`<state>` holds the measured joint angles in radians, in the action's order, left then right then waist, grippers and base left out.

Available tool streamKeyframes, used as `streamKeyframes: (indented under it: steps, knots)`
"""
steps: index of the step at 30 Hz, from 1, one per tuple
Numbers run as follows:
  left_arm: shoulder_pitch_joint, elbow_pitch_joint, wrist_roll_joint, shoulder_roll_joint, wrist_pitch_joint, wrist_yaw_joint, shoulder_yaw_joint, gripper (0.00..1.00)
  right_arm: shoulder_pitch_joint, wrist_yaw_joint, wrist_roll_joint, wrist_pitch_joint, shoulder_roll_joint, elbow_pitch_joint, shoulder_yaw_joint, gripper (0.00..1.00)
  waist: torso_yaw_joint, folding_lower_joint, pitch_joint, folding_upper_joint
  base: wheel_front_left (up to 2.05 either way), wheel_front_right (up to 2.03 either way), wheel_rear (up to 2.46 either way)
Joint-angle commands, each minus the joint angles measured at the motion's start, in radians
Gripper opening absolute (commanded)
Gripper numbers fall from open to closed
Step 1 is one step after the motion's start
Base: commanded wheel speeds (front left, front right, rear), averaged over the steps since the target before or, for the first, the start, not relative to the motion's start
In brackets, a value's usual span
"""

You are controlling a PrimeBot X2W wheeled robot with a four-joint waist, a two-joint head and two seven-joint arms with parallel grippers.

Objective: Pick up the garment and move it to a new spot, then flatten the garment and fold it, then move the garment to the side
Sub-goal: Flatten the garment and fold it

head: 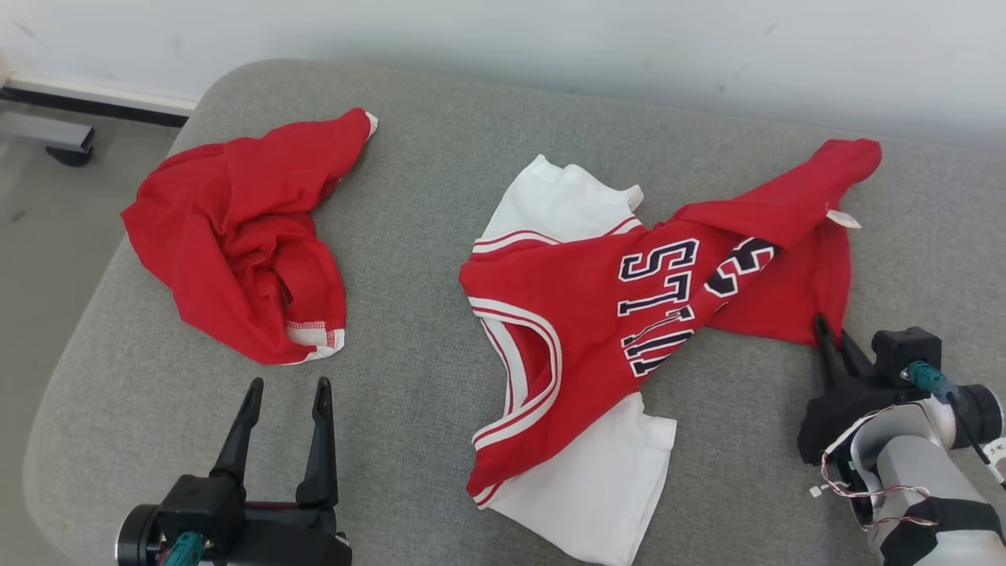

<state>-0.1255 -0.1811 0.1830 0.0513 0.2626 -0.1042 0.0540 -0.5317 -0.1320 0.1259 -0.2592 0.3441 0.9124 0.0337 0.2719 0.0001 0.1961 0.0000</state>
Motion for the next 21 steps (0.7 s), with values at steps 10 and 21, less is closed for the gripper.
streamKeyframes:
  steps: [10, 21]
  knots:
    - [0.055, -0.021, -0.004, -0.001, 0.003, -0.001, -0.008, 1.0, 0.171, 0.003, 0.04, -0.007, -0.023, -0.306, -0.018, 0.0, -0.103, -0.0001, -0.095, 0.0, 0.0, 0.0, 0.0]
    - [0.082, -0.03, -0.004, -0.001, 0.003, -0.006, -0.012, 1.0, 0.47, 0.003, 0.048, 0.147, -0.05, -0.757, -0.104, 0.0, -0.195, -0.0001, -0.126, 0.0, 0.0, 0.0, 0.0]
